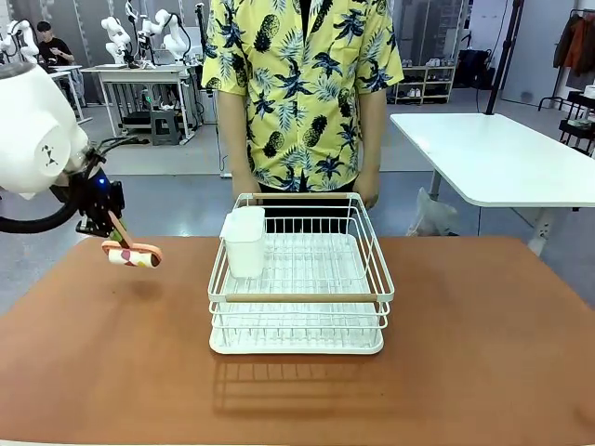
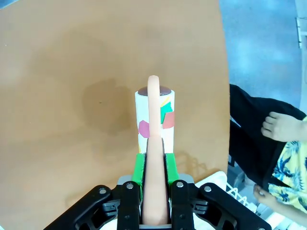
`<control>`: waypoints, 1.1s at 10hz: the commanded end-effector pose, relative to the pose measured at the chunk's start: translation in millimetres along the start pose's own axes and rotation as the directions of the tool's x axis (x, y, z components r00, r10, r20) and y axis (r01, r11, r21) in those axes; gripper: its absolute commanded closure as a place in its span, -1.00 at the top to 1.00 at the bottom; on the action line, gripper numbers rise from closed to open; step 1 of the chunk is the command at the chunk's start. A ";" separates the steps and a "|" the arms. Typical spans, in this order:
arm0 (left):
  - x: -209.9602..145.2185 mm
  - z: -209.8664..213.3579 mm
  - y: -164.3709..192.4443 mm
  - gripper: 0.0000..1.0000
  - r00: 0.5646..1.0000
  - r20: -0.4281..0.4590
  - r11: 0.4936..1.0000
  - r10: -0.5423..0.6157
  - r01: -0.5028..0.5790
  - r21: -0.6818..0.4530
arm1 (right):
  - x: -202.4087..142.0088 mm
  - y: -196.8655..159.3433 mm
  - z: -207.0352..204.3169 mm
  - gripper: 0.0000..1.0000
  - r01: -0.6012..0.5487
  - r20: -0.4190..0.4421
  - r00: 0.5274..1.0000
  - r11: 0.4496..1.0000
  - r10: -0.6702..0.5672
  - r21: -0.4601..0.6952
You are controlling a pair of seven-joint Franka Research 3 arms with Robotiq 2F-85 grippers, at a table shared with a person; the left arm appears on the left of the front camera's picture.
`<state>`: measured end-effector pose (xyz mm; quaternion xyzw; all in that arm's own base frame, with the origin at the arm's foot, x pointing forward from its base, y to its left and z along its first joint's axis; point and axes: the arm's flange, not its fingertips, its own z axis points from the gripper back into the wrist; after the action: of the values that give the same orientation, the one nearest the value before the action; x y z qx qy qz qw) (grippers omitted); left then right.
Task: Clean the table.
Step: Place the Lint Roller down when the Dish drying rack is positioned in the middle of the table.
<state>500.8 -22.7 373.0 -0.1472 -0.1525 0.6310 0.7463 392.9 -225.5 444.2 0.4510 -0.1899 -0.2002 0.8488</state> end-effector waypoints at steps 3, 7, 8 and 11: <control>-4.5 -16.6 3.3 -0.59 0.999 -0.006 0.998 0.053 -0.053 -0.015 | -1.1 1.7 1.5 1.00 -0.001 0.002 1.000 1.000 0.001 0.016; -2.8 -19.4 5.9 -0.59 0.998 0.026 0.998 0.063 -0.064 0.019 | -1.1 1.7 1.5 1.00 -0.001 0.002 1.000 1.000 0.001 0.016; -3.9 -19.4 5.9 -0.23 0.998 0.023 0.998 0.057 -0.057 0.027 | -1.1 1.7 1.5 1.00 -0.001 0.002 1.000 1.000 0.001 0.016; -4.7 -18.6 8.0 1.00 0.999 0.017 0.997 0.048 -0.049 0.058 | -1.1 1.7 1.5 1.00 -0.001 0.002 1.000 1.000 0.001 0.016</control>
<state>502.8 -22.7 350.9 -0.1400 -0.1377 0.6457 0.7379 392.9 -225.5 444.2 0.4510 -0.1899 -0.2002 0.8488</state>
